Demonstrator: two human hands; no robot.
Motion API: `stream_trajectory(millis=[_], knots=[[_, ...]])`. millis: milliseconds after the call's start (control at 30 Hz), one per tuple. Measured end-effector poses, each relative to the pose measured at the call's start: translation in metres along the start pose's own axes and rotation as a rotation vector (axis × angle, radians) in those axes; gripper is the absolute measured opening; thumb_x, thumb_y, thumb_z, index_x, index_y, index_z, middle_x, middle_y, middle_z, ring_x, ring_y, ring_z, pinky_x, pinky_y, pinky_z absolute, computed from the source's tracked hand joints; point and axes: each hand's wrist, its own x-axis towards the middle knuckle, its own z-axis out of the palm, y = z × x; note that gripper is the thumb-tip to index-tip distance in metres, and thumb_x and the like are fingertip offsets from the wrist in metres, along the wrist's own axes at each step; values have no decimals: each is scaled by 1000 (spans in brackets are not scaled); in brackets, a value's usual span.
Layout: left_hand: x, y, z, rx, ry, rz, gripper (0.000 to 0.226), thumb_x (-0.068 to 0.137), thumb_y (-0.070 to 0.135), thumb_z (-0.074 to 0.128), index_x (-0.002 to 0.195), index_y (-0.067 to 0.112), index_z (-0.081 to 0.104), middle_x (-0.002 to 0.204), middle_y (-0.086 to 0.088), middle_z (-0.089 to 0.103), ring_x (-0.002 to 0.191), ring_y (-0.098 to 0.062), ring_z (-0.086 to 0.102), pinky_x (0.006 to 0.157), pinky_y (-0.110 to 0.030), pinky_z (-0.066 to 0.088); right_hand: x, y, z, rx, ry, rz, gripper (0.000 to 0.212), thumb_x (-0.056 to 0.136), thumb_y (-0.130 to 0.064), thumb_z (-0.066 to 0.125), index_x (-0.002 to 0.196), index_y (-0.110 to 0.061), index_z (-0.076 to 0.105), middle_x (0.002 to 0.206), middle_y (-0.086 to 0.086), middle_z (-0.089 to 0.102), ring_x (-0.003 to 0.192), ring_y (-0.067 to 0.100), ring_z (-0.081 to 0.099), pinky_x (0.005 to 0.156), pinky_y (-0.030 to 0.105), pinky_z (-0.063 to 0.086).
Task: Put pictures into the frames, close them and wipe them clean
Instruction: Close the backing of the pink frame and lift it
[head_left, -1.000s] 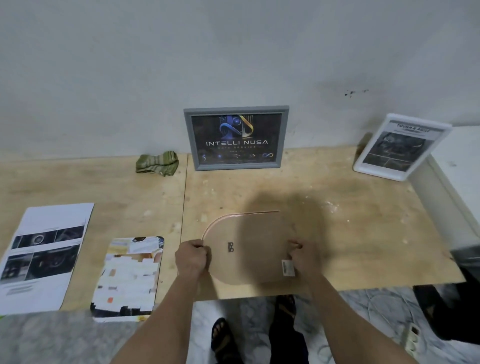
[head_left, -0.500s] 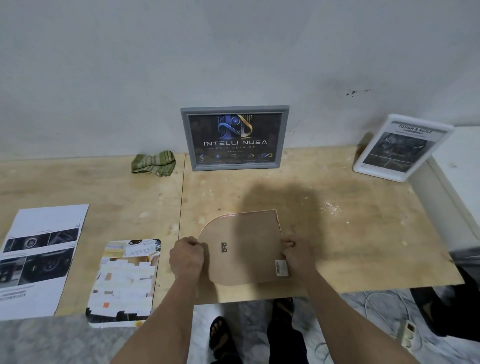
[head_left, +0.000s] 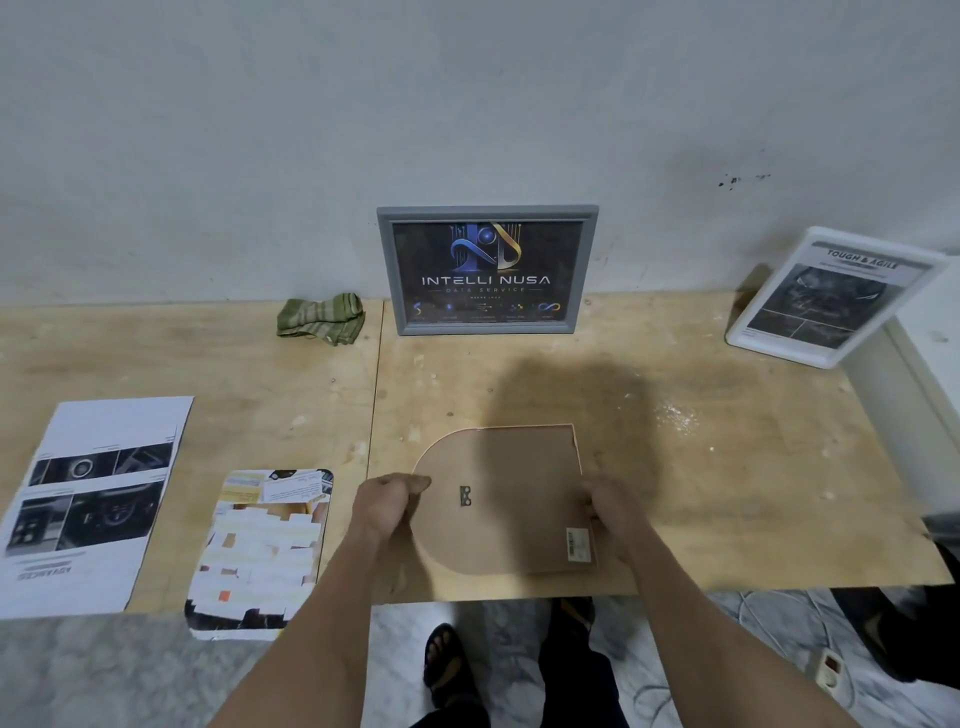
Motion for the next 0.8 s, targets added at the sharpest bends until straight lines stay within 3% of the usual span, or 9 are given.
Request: stream_trajectory(millis=[67,133,200,367,467,533,600,667,800], knots=[[-6,0,-6,-68,-74,3,26,77,2,73,103,4,72,74,-7,70,55,-23,57,46,-27,44,-3,-2,-3,83,-45,8,14,86,-15,62,98,-12,70,99,10,72,88,25,66,68,32,49],[-14,0,-8,-50,-152,26,21,80,-7,66,99,-1,68,62,-8,61,45,-21,46,42,-23,34,-9,-8,-7,150,-110,-9,16,88,-11,61,102,-10,67,96,10,72,81,22,66,61,28,48],[-24,-1,-7,-40,-206,51,15,83,-9,65,94,1,70,58,-6,61,42,-18,49,41,-20,36,-16,-15,-9,154,-157,-46,17,89,-4,58,102,-10,66,93,9,71,75,20,66,57,26,48],[-35,2,-12,-230,-161,58,10,85,3,71,91,9,77,77,-11,73,69,-26,58,60,-31,41,-26,-19,-20,137,-409,-81,41,83,-4,68,120,-20,62,102,5,73,87,23,69,66,31,53],[-33,6,-16,-315,-63,46,15,87,5,69,101,1,72,65,-5,73,63,-25,57,57,-31,44,-40,-16,-21,50,-543,-86,55,78,6,70,121,-26,57,102,3,70,78,16,68,56,26,53],[-38,8,-17,-331,-104,56,23,90,7,68,111,0,68,69,-5,74,63,-24,58,52,-28,45,-43,-12,-18,73,-496,-95,62,76,9,71,128,-21,54,100,7,70,76,17,67,55,26,53],[-46,7,-19,-345,-254,45,30,90,3,66,118,14,63,97,-8,76,83,-27,68,64,-35,60,-44,-9,-15,129,-431,-104,67,74,8,74,132,-16,51,99,11,71,72,18,68,55,29,54],[-53,4,-19,-370,-366,28,45,87,-8,64,117,24,59,112,-9,72,97,-30,69,73,-44,62,-47,-9,-14,138,-376,-112,66,74,6,74,132,-15,51,98,11,72,70,19,68,54,30,55],[-62,-1,-22,-393,-349,95,57,84,-16,63,125,24,56,117,-10,70,95,-31,70,63,-41,63,-63,-12,-12,144,-351,-125,55,74,7,73,117,-23,58,93,7,72,74,21,65,62,35,56]])
